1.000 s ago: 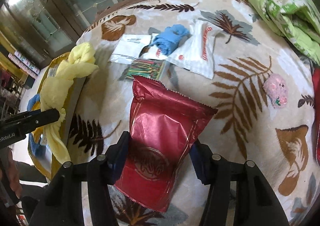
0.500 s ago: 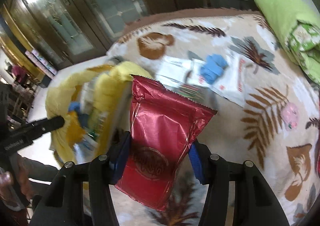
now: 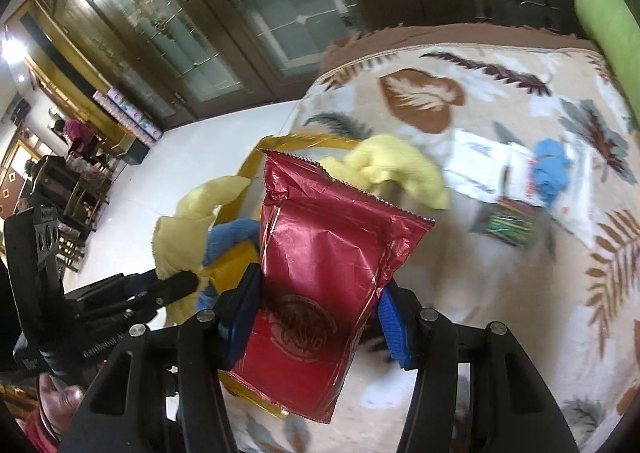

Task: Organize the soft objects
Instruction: 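Carry yellow towel with left gripper while right gripper carries red packet into clear bag, then open left gripper releasing yellow towel while right gripper releases red packet in bag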

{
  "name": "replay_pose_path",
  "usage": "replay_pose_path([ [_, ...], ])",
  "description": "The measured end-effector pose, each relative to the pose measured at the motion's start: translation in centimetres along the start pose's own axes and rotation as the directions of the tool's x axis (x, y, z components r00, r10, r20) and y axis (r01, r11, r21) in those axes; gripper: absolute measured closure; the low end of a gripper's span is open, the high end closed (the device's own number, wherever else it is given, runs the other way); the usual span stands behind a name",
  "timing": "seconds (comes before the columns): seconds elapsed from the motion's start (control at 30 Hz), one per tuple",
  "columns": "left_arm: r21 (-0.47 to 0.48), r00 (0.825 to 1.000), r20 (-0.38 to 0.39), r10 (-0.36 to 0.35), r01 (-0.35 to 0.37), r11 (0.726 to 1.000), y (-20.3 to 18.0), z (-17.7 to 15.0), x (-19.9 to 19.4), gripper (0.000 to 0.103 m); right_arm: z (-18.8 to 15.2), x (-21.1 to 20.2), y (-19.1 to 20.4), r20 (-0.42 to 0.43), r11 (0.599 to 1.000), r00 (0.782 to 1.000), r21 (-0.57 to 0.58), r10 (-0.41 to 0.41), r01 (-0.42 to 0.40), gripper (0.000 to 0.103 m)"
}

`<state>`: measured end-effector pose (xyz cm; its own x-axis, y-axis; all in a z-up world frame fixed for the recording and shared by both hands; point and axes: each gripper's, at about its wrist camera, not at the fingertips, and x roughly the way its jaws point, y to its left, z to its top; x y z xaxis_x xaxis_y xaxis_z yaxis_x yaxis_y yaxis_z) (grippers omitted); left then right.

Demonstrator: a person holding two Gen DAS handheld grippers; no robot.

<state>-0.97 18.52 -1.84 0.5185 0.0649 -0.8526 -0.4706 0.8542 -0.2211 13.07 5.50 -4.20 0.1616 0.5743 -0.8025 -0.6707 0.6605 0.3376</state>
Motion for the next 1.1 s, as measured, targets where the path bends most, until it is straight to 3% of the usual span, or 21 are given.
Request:
replay_pose_path([
  [0.4,0.012,0.996,-0.057,0.066,-0.065,0.998,2.0,0.1,3.5,0.072,-0.5,6.7,1.7,-0.086,0.999,0.996,0.037,0.006,-0.003,0.048],
  [0.87,0.037,0.995,-0.042,0.090,-0.089,0.995,1.3,0.9,4.7,0.071,-0.9,6.9,0.8,-0.085,0.996,0.996,0.084,0.021,-0.014,0.043],
  [0.93,0.038,0.994,-0.038,0.098,-0.097,0.995,1.3,0.7,4.6,0.068,-1.0,6.7,0.8,-0.076,0.997,0.997,0.082,0.020,-0.013,0.042],
  [1.1,0.036,0.994,-0.018,0.110,-0.109,0.993,1.3,0.4,4.3,0.066,-0.9,5.6,0.5,-0.024,0.995,1.000,0.100,0.015,-0.012,0.024],
])
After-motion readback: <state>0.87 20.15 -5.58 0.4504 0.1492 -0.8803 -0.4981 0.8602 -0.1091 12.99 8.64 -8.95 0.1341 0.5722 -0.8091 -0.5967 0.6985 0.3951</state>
